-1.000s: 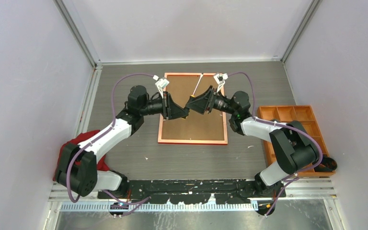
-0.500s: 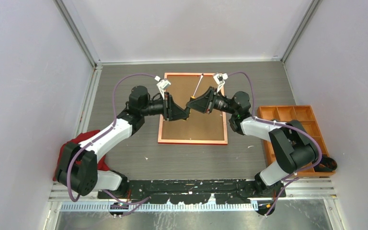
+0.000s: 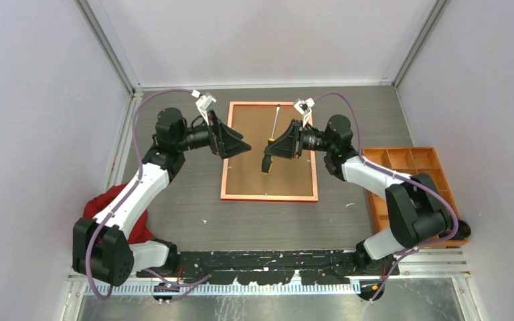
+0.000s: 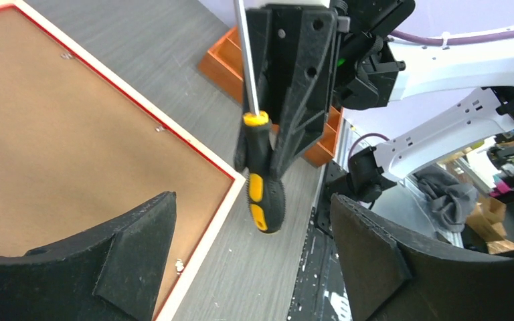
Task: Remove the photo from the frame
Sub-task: Pick up the screwdriver from the center of the board.
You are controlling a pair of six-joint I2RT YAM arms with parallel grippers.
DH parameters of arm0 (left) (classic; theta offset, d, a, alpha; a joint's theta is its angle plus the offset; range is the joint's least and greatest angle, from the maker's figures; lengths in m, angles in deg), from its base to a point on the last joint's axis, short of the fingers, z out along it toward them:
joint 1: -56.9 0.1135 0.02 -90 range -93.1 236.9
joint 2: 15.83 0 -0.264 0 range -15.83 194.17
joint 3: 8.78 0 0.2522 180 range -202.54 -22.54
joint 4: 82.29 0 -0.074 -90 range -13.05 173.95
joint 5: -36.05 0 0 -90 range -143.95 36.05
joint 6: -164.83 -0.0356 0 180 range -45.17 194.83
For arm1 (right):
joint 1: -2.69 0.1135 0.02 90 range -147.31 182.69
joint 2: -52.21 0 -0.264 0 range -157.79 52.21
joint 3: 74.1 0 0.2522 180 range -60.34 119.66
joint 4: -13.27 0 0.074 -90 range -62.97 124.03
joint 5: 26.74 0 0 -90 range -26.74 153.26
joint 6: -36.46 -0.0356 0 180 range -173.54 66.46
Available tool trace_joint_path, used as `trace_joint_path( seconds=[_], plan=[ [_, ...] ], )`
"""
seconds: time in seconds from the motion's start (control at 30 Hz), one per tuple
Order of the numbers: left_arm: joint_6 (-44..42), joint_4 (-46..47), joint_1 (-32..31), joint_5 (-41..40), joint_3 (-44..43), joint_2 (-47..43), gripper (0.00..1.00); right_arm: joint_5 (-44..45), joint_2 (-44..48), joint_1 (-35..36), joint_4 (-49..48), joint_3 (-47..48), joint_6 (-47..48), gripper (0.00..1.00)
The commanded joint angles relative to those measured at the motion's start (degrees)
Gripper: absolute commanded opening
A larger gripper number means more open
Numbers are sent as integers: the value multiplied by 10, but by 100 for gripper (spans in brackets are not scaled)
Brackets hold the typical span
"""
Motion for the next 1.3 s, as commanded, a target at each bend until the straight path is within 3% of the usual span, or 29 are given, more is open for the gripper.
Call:
trace_joint_path(
  seconds=[0.0, 0.53, 1.07, 1.27],
  plan=[
    [-39, -37, 12, 16, -34, -26, 86, -98, 41, 1, 104, 47, 92, 1],
    [-51, -31, -9, 58, -34, -4, 87, -243, 12, 53, 166, 56, 126, 3],
    [-63, -35, -31, 49, -39, 26, 79, -244, -47, 88, 173, 62, 122, 3],
    [-66, -43, -35, 46, -45, 38, 71, -247, -56, 97, 172, 62, 122, 3]
  ],
)
